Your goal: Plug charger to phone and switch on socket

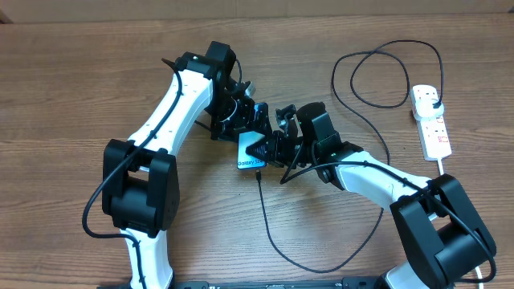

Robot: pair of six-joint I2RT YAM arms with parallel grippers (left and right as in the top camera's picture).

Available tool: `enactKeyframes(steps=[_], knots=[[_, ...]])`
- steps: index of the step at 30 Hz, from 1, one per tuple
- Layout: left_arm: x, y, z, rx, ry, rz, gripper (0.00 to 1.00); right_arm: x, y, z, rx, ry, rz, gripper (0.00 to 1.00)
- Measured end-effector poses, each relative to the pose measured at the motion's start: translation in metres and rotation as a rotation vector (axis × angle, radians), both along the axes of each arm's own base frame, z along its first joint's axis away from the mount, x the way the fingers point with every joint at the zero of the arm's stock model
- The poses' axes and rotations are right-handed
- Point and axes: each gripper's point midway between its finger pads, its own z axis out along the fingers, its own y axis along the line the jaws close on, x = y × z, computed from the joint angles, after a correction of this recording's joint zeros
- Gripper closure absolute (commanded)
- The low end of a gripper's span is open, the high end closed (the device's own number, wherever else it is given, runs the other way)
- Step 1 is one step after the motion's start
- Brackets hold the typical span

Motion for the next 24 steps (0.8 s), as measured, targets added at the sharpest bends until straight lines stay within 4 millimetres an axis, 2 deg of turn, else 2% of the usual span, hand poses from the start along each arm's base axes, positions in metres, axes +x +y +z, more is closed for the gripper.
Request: enactKeyframes(steps=[4,8,12,17,24], knots=[[0.002,0.002,0.0,0.001,-0.001,0.006,0.0,0.002,-0.002,0.006,0.033,-0.006,0.014,0.96],[0.009,-0.003,0.01,-0.114,-0.018,-0.003,0.01,0.01,-0.009,0.022,0.109,-0.033,0.037,0.96],[0.017,-0.011,0.037,-0.352,-0.063,-0.041,0.05,0.021,-0.02,0.039,0.181,-0.061,0.039,0.96],[0.03,-0.013,0.083,-0.677,-0.143,-0.058,0.1,0.032,-0.029,0.051,0.223,-0.091,0.025,0.96],[0.033,-0.011,0.107,-0.828,-0.186,-0.07,0.15,0.038,-0.025,0.075,0.289,-0.15,0.034,0.96]])
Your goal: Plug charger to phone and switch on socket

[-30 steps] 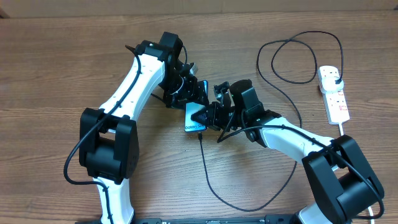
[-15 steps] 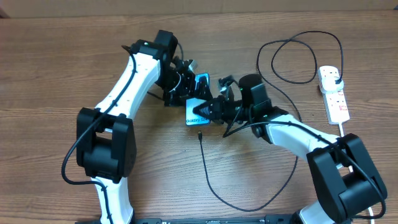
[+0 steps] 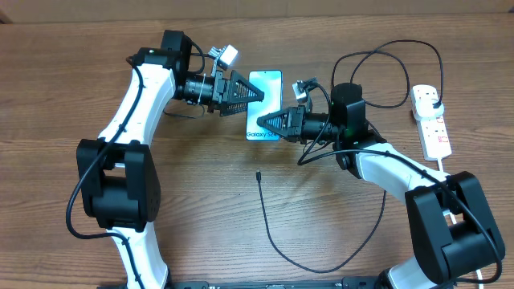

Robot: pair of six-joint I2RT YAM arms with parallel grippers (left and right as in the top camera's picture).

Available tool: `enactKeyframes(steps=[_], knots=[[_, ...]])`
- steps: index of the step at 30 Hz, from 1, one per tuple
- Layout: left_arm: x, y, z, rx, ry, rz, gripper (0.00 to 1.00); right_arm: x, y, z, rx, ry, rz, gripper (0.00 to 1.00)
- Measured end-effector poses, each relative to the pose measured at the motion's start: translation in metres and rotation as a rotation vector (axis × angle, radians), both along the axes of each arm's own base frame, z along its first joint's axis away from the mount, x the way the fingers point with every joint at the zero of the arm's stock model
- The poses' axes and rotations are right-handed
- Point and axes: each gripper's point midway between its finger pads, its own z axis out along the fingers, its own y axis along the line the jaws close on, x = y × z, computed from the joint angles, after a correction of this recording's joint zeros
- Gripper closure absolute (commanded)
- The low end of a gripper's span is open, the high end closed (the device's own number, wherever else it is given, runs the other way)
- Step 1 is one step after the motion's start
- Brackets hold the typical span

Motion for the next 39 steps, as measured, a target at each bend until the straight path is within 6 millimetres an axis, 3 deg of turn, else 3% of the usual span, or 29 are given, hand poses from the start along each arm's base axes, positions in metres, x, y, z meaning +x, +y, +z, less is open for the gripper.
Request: enactKeyframes(steps=[2,6,8,34,39], knots=[[-0.001,-0.002,0.005,-0.033,-0.008,-0.008,0.24,0.001,0.001,0.005,0.017,-0.009,0.003,0.96],[-0.001,-0.004,0.011,-0.068,-0.022,-0.014,0.54,0.001,0.002,0.016,0.043,-0.033,0.011,0.96],[-0.001,-0.004,0.013,-0.077,-0.027,-0.016,0.6,0.0,0.003,0.022,0.055,-0.041,0.018,0.96],[-0.001,-0.007,0.016,-0.099,-0.037,-0.024,0.59,-0.003,0.006,0.027,0.068,-0.006,0.021,0.96],[-0.001,-0.008,0.015,-0.098,-0.047,-0.028,0.66,-0.004,0.006,0.028,0.064,0.0,0.021,0.96]])
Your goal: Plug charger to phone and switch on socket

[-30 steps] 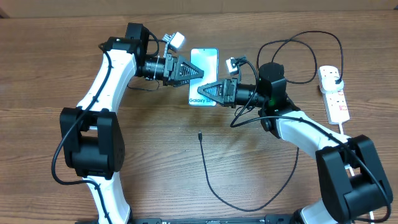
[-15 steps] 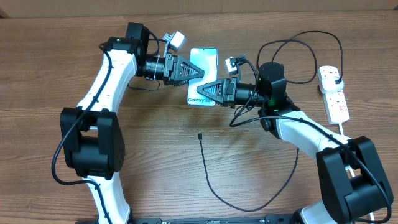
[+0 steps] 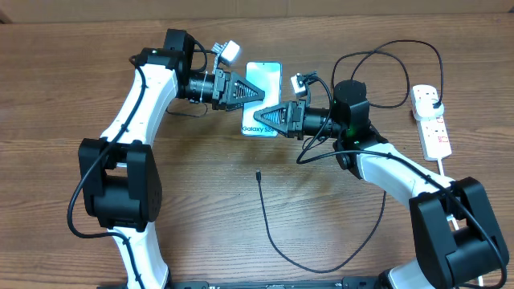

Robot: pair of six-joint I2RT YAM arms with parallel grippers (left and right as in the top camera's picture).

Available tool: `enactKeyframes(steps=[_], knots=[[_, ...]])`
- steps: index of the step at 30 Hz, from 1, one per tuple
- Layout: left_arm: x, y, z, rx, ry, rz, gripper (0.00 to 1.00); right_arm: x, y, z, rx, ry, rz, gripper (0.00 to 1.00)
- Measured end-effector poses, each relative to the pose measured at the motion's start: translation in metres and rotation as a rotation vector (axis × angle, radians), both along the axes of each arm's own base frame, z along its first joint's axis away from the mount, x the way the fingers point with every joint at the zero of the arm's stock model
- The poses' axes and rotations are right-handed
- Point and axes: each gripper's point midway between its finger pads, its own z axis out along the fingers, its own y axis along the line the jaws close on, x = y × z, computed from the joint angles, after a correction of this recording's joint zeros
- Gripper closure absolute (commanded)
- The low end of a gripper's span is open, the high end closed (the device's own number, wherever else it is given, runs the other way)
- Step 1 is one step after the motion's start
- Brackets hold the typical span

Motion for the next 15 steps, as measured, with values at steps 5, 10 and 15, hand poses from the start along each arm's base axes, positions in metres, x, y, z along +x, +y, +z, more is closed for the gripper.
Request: enactKeyframes(steps=[5,10,15], knots=[[0.0,0.0,-0.001,0.002,0.0,0.0,0.76,-0.001,0.002,0.004,0.003,-0.012,0.003,0.96],[-0.001,-0.002,0.0,0.002,0.003,-0.003,0.9,-0.002,0.002,0.006,0.005,-0.019,0.011,0.96],[-0.002,-0.002,0.007,-0.045,0.014,-0.01,0.96,-0.004,0.002,0.011,0.007,-0.028,0.023,0.96]])
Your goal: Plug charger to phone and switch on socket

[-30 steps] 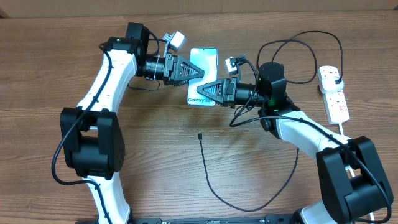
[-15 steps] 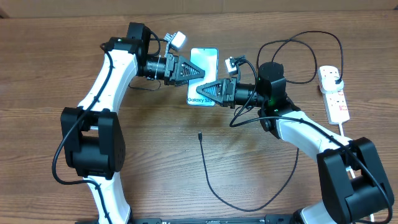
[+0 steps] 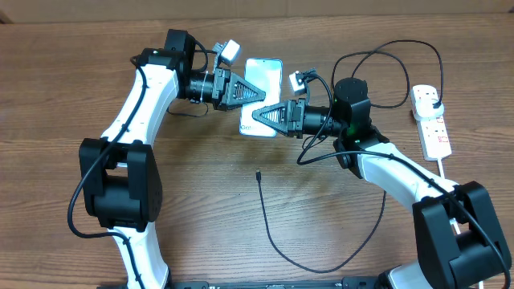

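The phone [image 3: 265, 76], light blue screen up and slightly tilted, is at the upper middle of the overhead view. My left gripper [image 3: 255, 94] reaches in from the left and is shut on its left edge. From the right, my right gripper [image 3: 254, 120] is shut on its lower end, covering part of the printed label. The black charger cable's free plug [image 3: 259, 174] lies on the table below the phone, apart from it. The cable [image 3: 321, 263] loops round to the white socket strip [image 3: 432, 122] at the right edge, where its charger [image 3: 430, 98] is plugged in.
The wooden table [image 3: 64, 80] carries a cable loop [image 3: 385, 72] at the back right, between my right arm and the socket strip. Both arms meet at the upper middle.
The phone has turned slightly, its lower end now further left under my right gripper, which hides more of the label. Both arms stay nearly where they were. The plug has not moved.
Both grippers were first closed in around the phone at the table's middle, right above the cable's plug. Later the phone was further back, between the two grippers, with the plug left behind. It has stayed there since, only shifting and turning a little.
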Robot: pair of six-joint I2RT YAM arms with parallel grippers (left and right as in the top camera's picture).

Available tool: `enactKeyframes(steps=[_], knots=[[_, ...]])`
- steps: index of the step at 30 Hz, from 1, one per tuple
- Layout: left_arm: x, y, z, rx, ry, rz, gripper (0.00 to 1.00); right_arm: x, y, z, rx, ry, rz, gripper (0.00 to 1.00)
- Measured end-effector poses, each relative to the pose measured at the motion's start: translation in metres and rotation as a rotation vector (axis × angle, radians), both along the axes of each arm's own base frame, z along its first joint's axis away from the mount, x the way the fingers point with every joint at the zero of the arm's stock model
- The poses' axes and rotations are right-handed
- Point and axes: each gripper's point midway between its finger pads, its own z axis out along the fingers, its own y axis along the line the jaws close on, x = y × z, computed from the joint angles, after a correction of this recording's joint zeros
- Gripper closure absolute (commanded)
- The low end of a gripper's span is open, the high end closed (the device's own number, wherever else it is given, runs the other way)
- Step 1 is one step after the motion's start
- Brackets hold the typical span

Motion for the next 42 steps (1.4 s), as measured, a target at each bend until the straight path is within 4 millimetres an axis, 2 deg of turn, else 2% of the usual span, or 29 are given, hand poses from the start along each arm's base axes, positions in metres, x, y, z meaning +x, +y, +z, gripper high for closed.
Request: enactKeyframes(steps=[1,5,7,13,14,16,17,18,20,23,24,25,26,35,42], knots=[[0.0,0.0,0.0,-0.001,0.0,0.0,0.96,0.0,0.0,0.0,0.0,0.001,0.0,0.92],[-0.005,-0.004,-0.007,0.044,0.011,-0.009,0.96,-0.002,0.001,-0.009,-0.014,0.065,-0.001,0.59],[-0.012,-0.008,-0.012,0.076,0.049,-0.022,0.96,-0.003,0.002,-0.015,-0.017,0.089,0.005,0.5],[-0.025,-0.01,-0.017,0.12,0.142,-0.036,0.96,-0.002,-0.008,-0.012,0.018,0.052,0.037,0.39],[-0.026,-0.01,-0.019,0.132,0.148,-0.036,0.96,0.002,-0.013,-0.008,0.029,0.029,0.029,0.35],[-0.027,-0.01,-0.022,0.155,0.147,-0.039,0.96,0.013,-0.032,-0.001,0.047,-0.004,0.001,0.33],[-0.027,-0.011,-0.024,0.164,0.146,-0.04,0.96,0.015,-0.035,0.0,0.049,-0.008,-0.003,0.33],[-0.027,-0.01,-0.026,0.174,0.144,-0.039,0.96,0.021,-0.046,0.0,0.052,-0.007,-0.021,0.33],[-0.028,-0.009,-0.028,0.19,0.146,-0.039,0.96,0.027,-0.061,0.001,0.057,0.002,-0.044,0.27],[-0.032,-0.008,-0.03,0.21,0.179,-0.041,0.96,0.035,-0.083,-0.002,0.058,0.029,-0.083,0.24],[-0.034,-0.007,-0.031,0.216,0.196,-0.042,0.96,0.038,-0.09,-0.003,0.058,0.039,-0.098,0.2],[-0.037,-0.006,-0.031,0.224,0.22,-0.045,0.96,0.04,-0.096,-0.004,0.058,0.053,-0.111,0.06],[-0.041,-0.006,-0.031,0.233,0.254,-0.048,0.96,0.043,-0.104,-0.007,0.057,0.07,-0.131,0.0],[-0.079,-0.003,-0.021,0.295,0.543,-0.091,0.96,0.057,-0.167,-0.034,0.007,0.133,-0.277,0.0],[-0.088,-0.01,-0.02,0.32,0.625,-0.103,0.96,0.058,-0.196,-0.065,-0.108,0.118,-0.368,0.0]])
